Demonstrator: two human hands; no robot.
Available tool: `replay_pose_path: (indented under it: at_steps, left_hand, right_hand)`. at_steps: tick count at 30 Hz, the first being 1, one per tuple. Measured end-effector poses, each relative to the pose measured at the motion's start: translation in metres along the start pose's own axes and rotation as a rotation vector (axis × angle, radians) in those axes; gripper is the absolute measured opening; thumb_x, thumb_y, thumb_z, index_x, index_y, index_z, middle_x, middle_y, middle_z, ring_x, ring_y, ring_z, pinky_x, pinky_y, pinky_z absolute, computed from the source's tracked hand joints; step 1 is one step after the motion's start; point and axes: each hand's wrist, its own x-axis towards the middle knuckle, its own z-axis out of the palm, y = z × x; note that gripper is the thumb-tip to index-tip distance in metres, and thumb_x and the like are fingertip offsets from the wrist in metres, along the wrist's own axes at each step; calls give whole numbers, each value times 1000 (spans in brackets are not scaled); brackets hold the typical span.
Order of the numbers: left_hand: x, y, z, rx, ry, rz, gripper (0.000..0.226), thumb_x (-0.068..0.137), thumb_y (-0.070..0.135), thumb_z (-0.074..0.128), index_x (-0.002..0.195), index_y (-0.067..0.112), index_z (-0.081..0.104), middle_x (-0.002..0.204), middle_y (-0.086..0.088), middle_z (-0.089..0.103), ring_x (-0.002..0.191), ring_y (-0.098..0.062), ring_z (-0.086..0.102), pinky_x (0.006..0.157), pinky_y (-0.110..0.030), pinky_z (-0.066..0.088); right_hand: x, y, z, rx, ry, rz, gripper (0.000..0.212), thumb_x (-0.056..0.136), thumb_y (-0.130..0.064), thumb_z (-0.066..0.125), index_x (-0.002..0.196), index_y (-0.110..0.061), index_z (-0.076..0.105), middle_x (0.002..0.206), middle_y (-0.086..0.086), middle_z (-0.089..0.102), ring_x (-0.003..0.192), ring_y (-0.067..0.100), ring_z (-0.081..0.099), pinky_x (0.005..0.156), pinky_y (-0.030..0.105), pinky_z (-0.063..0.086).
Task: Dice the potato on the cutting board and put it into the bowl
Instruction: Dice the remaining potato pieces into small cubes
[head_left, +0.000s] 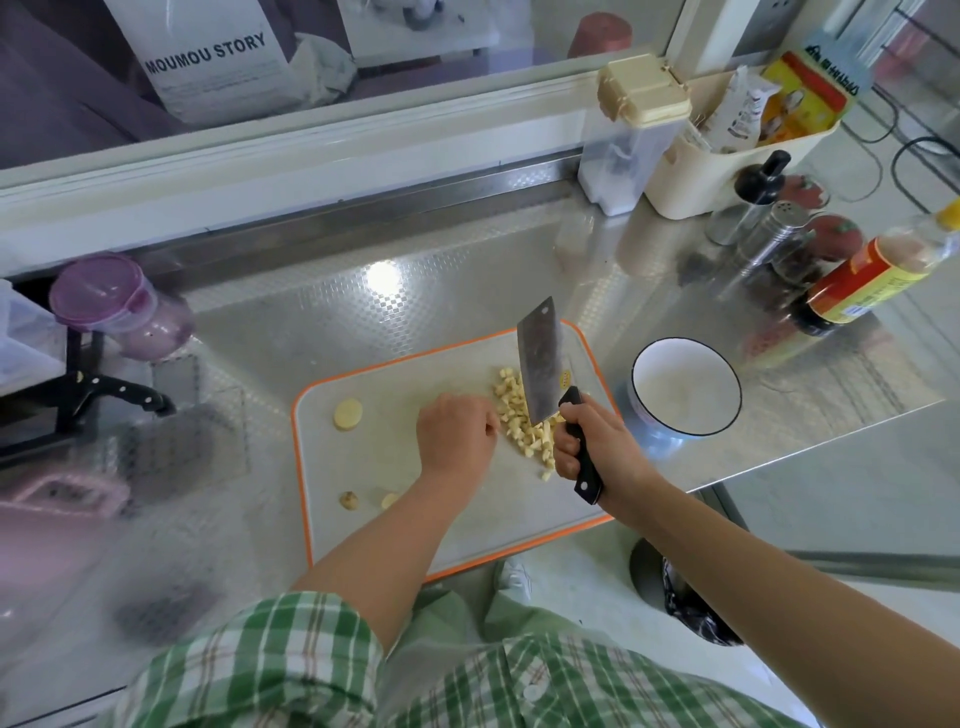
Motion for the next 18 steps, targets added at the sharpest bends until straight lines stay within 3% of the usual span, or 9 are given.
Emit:
replay_pose_path:
  at_steps: [4, 8, 12, 15, 18]
  left_hand:
    - [-1, -12, 1, -48, -9, -31, 19, 81, 42, 66, 87, 24, 63, 82, 1, 67, 86, -22, 58, 79, -33, 42]
    - [-11, -45, -2, -55, 1, -56, 14, 82, 20, 60, 94, 23, 64, 88, -2, 68, 97, -25, 53, 80, -35, 43]
    - [-31, -91, -9, 4, 51, -184, 18, 82, 17, 59, 99, 19, 63, 97, -7, 61, 99, -28, 53, 78, -37, 42]
    - [-52, -123, -11, -29, -37, -226, 23, 82, 21, 62, 105, 22, 62, 103, -5, 57, 103, -26, 51, 79, -35, 43]
    - [-70, -139, -8, -122, -190, -96, 31, 80, 28, 66, 111, 22, 61, 107, -4, 51, 106, -24, 48, 83, -34, 43]
  right_hand:
    - [2, 6, 8, -130, -43, -34, 13, 98, -4, 38, 87, -12, 40, 55, 1, 32, 43, 14, 29, 38, 21, 30]
    - [6, 15, 24, -272, -118, -58, 13, 97, -5, 39, 85, -11, 42, 55, 3, 35, 42, 17, 31, 40, 22, 32]
    - [9, 31, 44, -397, -213, -56, 11, 98, -8, 40, 88, -10, 43, 56, 5, 43, 43, 18, 38, 44, 24, 37]
    - [12, 45, 56, -475, -242, -37, 13, 99, -9, 39, 87, -10, 42, 60, 8, 48, 46, 19, 41, 46, 25, 39]
    - [15, 54, 61, -510, -211, -40, 12, 96, -5, 38, 86, -9, 41, 62, 10, 52, 45, 19, 42, 47, 27, 38]
